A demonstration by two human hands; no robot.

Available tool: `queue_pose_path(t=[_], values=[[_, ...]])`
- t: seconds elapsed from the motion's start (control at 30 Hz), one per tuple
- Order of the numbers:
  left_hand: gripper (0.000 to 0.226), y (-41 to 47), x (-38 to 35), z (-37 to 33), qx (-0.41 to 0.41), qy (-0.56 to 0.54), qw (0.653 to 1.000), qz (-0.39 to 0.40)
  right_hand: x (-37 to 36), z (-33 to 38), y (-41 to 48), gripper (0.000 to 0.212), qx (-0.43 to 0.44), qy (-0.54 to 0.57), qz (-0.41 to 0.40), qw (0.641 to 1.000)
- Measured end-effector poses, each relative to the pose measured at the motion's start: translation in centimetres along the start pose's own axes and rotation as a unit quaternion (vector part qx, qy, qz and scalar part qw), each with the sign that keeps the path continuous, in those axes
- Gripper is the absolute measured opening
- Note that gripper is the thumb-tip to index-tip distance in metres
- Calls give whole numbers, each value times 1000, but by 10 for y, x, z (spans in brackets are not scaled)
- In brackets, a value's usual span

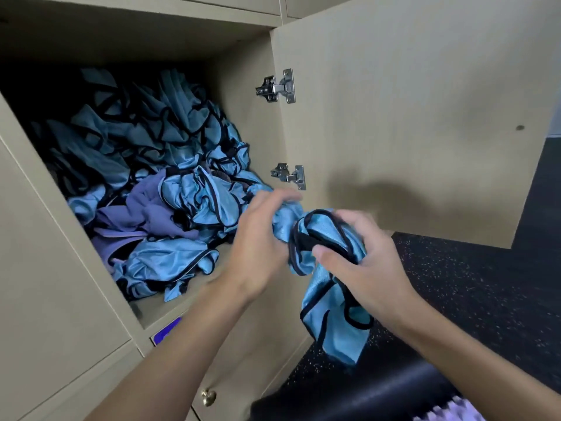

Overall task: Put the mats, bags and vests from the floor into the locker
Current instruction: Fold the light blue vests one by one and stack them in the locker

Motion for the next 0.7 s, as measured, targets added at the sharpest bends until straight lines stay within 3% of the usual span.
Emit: queue_pose_path(t=[0.07, 0.2, 0.27, 0.33, 0.43, 0.5, 0.6, 0.63, 0.7], values=[[35, 2, -13, -1, 52, -116, 991, 30, -5, -3, 7, 28, 30, -47, -8, 998], [23, 4, -27, 9, 194, -360, 909, 76, -12, -15, 18, 21, 24, -65, -13, 997], [18, 3, -26, 12, 181, -322, 926, 78, -17, -20, 22, 26, 17, -68, -7, 998], [24, 1, -26, 16, 174, -288, 940, 59, -25, -24, 25, 48, -16, -46, 18, 999], [27, -1, -23, 25, 224, -325, 919, 2, -37, -25, 31, 89, -59, -50, 70, 995], [25, -1, -18, 31, 240, -329, 913, -29, -41, -25, 33, 99, -61, -40, 72, 995], [21, 2, -4, 35, 229, -321, 915, -91, -48, -39, 28, 101, -106, 29, 85, 990], [21, 3, 2, 36, 226, -319, 914, -111, -52, -45, 23, 95, -128, 40, 96, 986], [20, 5, 16, 42, 215, -301, 919, -138, -55, -54, 17, 63, -153, 32, 87, 984]])
Point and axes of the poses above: each hand's wrist, its own y-axis towards the middle knuckle, its own x-axis out of the back of the hand, z = x × y, the point moved 5 cm from there along y, towards the middle knuckle, and after that the axes turned 5 degrees about y, right-handed, at the moved point
